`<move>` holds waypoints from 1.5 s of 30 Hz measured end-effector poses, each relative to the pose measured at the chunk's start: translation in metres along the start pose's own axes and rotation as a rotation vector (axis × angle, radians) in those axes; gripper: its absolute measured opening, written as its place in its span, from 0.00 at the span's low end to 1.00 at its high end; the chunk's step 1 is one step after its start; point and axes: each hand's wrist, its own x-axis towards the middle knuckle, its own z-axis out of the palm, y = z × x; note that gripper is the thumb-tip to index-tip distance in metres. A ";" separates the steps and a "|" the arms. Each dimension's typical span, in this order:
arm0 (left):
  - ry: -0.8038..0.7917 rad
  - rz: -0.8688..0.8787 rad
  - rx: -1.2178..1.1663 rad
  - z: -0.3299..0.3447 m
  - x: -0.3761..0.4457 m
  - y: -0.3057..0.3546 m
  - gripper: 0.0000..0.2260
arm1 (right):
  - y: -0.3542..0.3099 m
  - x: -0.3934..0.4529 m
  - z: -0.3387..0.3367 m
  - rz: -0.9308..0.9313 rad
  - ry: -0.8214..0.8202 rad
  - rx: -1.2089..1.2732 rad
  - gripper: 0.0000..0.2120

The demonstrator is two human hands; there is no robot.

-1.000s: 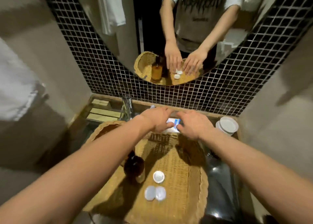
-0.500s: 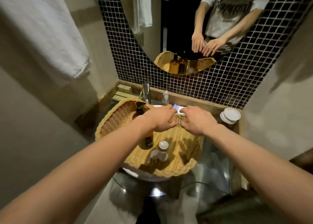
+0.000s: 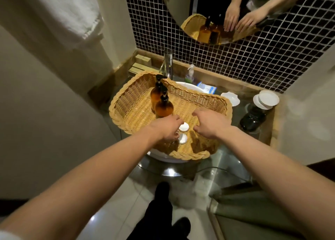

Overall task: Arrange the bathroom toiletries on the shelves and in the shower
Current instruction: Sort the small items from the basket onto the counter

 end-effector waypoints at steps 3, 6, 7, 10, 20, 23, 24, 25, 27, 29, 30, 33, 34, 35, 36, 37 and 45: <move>-0.029 -0.032 -0.029 0.019 0.009 -0.009 0.23 | -0.001 0.011 0.012 0.003 -0.052 -0.014 0.24; -0.048 -0.040 -0.044 0.038 0.018 -0.015 0.18 | -0.001 0.025 0.025 0.003 -0.126 -0.025 0.24; -0.049 -0.041 -0.031 0.043 0.020 -0.017 0.17 | -0.001 0.030 0.029 0.002 -0.151 -0.032 0.25; -0.034 -0.036 0.011 0.053 0.025 -0.022 0.16 | -0.004 0.042 0.040 0.003 -0.225 -0.024 0.24; 0.018 0.004 -0.119 0.066 0.033 -0.032 0.12 | -0.025 0.051 0.059 -0.083 -0.308 -0.112 0.15; 0.022 -0.010 -0.206 0.067 0.032 -0.036 0.08 | -0.028 0.048 0.066 -0.086 -0.306 -0.144 0.19; 0.031 -0.019 -0.235 0.067 0.030 -0.037 0.07 | -0.029 0.047 0.068 -0.091 -0.309 -0.154 0.21; 0.043 -0.024 -0.258 0.067 0.029 -0.038 0.09 | -0.030 0.046 0.070 -0.097 -0.304 -0.163 0.21; 0.062 -0.028 -0.287 0.067 0.027 -0.040 0.13 | -0.030 0.045 0.074 -0.108 -0.265 -0.175 0.20; 0.073 -0.040 -0.318 0.068 0.025 -0.042 0.13 | -0.030 0.045 0.076 -0.113 -0.232 -0.180 0.17; 0.079 -0.048 -0.325 0.069 0.024 -0.042 0.13 | -0.031 0.045 0.076 -0.113 -0.225 -0.180 0.16; 0.100 -0.071 -0.312 0.074 0.020 -0.042 0.11 | -0.031 0.044 0.077 -0.114 -0.214 -0.171 0.15; 0.105 -0.084 -0.313 0.075 0.019 -0.042 0.11 | -0.031 0.043 0.078 -0.115 -0.215 -0.168 0.15; 0.108 -0.101 -0.322 0.075 0.018 -0.043 0.11 | -0.030 0.043 0.078 -0.116 -0.221 -0.166 0.15; 0.109 -0.125 -0.343 0.074 0.018 -0.043 0.14 | -0.029 0.042 0.077 -0.114 -0.227 -0.164 0.16; 0.105 -0.154 -0.372 0.074 0.017 -0.043 0.16 | -0.028 0.041 0.076 -0.108 -0.227 -0.160 0.16; -0.005 -0.223 -0.017 0.070 0.017 -0.035 0.11 | -0.019 0.037 0.069 -0.015 -0.195 -0.180 0.17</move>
